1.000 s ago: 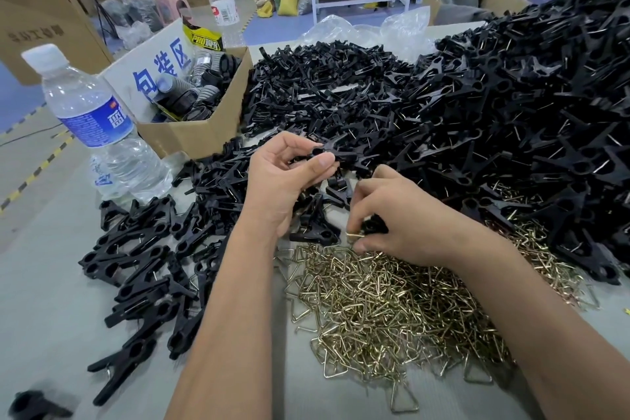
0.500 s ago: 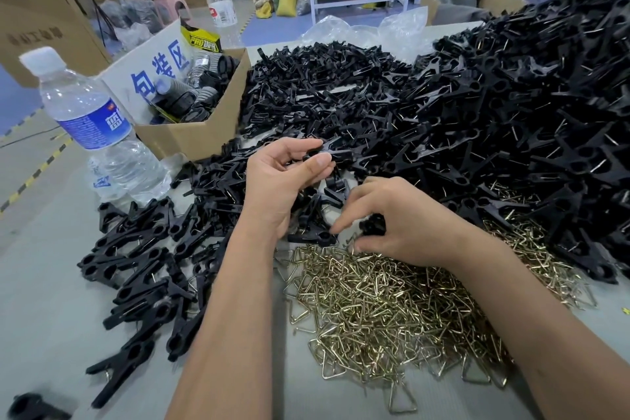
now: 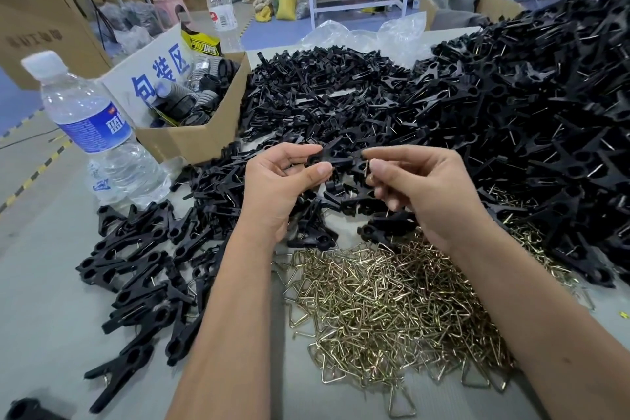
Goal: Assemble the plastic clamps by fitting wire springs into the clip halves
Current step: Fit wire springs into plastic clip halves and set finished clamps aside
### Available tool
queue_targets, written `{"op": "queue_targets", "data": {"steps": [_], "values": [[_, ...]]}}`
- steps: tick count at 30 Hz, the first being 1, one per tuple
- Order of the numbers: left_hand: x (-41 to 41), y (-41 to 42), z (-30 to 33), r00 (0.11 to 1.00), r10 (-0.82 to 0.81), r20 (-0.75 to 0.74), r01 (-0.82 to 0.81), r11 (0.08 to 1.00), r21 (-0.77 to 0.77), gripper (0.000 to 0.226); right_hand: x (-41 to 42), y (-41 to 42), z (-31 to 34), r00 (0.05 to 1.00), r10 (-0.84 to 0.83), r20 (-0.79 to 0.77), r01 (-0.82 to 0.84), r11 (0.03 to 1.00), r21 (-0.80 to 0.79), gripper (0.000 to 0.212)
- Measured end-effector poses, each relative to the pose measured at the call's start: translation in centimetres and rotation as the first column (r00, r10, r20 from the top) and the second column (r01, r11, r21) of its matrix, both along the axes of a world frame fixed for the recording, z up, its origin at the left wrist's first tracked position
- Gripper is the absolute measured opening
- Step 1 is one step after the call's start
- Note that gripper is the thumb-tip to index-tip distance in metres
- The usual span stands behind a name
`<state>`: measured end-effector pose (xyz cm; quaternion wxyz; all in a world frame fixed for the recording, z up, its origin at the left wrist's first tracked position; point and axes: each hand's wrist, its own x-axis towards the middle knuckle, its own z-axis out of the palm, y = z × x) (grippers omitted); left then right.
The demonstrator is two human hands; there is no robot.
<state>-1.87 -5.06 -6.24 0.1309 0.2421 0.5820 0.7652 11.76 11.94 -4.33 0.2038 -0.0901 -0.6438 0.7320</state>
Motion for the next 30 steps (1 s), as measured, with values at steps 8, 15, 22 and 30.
{"op": "queue_targets", "data": {"steps": [8, 15, 22, 30], "values": [[0.6, 0.4, 0.2, 0.988, -0.132, -0.085, 0.128, 0.991, -0.051, 0.031, -0.3, -0.4, -0.4, 0.979, -0.198, 0.041, 0.199, 0.98, -0.017, 0.003], [1.1, 1.0, -0.1, 0.984, -0.139, -0.112, 0.127, 0.985, -0.115, 0.03, -0.3, -1.4, -0.6, 0.961, -0.278, 0.009, 0.277, 0.959, 0.062, 0.006], [1.5, 1.5, -0.1, 0.982, -0.121, -0.144, 0.1, 0.984, -0.146, 0.03, -0.4, -1.5, -1.0, 0.946, -0.325, -0.002, 0.324, 0.943, 0.076, 0.01], [0.2, 0.1, 0.6, 0.986, 0.09, -0.141, -0.096, 0.995, -0.035, 0.03, -0.8, -1.0, -1.5, 0.92, -0.393, 0.009, 0.391, 0.917, 0.077, 0.009]]}}
